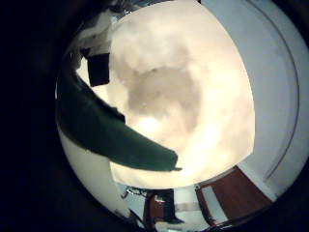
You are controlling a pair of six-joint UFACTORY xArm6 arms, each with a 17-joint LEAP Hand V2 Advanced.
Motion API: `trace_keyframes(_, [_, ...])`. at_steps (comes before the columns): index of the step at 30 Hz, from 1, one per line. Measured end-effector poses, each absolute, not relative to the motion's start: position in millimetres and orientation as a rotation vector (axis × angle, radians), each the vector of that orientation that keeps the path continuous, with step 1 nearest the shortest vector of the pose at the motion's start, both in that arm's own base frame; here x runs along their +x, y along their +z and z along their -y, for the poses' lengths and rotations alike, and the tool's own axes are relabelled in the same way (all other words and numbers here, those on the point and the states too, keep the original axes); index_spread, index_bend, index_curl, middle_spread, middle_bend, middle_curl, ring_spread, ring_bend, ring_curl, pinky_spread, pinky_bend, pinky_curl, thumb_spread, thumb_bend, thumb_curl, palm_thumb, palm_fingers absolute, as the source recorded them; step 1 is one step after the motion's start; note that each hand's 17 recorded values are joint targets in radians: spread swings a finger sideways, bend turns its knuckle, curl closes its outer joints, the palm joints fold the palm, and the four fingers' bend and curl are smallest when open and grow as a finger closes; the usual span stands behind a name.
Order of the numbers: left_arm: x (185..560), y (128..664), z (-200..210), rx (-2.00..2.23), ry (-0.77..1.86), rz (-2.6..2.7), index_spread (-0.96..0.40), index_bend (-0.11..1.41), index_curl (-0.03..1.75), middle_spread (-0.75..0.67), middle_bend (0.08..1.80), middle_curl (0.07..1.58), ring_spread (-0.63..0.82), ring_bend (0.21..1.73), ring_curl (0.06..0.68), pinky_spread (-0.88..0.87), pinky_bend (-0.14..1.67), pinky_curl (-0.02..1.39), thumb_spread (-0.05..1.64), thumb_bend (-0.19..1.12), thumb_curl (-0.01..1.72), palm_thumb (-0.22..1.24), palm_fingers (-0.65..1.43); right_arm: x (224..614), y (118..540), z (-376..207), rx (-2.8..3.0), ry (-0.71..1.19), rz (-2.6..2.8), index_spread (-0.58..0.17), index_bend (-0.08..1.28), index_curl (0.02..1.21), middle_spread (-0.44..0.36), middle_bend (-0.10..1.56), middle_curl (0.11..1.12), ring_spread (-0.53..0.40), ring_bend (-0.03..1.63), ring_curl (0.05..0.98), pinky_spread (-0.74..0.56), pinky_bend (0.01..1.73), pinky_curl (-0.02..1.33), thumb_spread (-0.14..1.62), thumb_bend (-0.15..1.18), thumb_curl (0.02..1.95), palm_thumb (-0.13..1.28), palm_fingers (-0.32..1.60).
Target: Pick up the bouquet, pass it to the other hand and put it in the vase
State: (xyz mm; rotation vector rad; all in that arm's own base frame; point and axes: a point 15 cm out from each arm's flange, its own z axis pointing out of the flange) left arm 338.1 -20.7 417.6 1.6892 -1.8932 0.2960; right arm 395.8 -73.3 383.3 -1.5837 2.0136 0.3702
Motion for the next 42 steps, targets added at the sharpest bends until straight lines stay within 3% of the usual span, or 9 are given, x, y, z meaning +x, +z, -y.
trace_keyframes(11, [338,448,16,1.634,0.458,1.823,0.09,0.19,0.42,0.23,0.19,0.32,0.46,0.41,0.191,0.32,0.18,0.23,1.01,-0.03,0.31,0.45,0.26,363,450,50,-1.618,0.307,-1.814,-0.343,0.94,1.14,-0.172,1.32,0.84,-0.205,1.45,0.674,-0.19,1.21,0.99,0.27,0.04,0.98,1.24,1.08])
trace_keyframes(18, [334,466,10,1.566,0.662,1.787,0.13,0.15,0.36,0.26,0.19,0.32,0.46,0.48,0.209,0.32,0.23,0.27,0.93,-0.04,0.3,0.31,0.18,341,482,24,-1.655,0.298,-1.685,-0.341,0.95,1.15,-0.173,1.33,0.84,-0.206,1.45,0.678,-0.2,1.18,1.04,0.2,0.02,0.99,1.24,1.09])
trace_keyframes(31, [333,489,-11,1.361,1.056,1.509,0.16,0.16,0.3,0.27,0.2,0.33,0.45,0.51,0.212,0.32,0.25,0.3,0.87,-0.03,0.32,0.27,0.16,309,539,-55,-1.679,0.372,-1.343,-0.333,0.96,1.14,-0.166,1.33,0.83,-0.203,1.45,0.681,-0.22,1.09,1.14,0.08,-0.01,0.99,1.24,1.11])
trace_keyframes(42, [338,489,-27,1.134,1.191,1.312,0.18,0.15,0.28,0.31,0.19,0.34,0.46,0.54,0.213,0.35,0.28,0.32,0.84,-0.04,0.33,0.26,0.1,294,524,-86,-1.636,0.482,-1.188,-0.325,0.97,1.13,-0.162,1.34,0.82,-0.202,1.45,0.68,-0.24,1.05,1.19,0.04,-0.01,0.97,1.23,1.11])
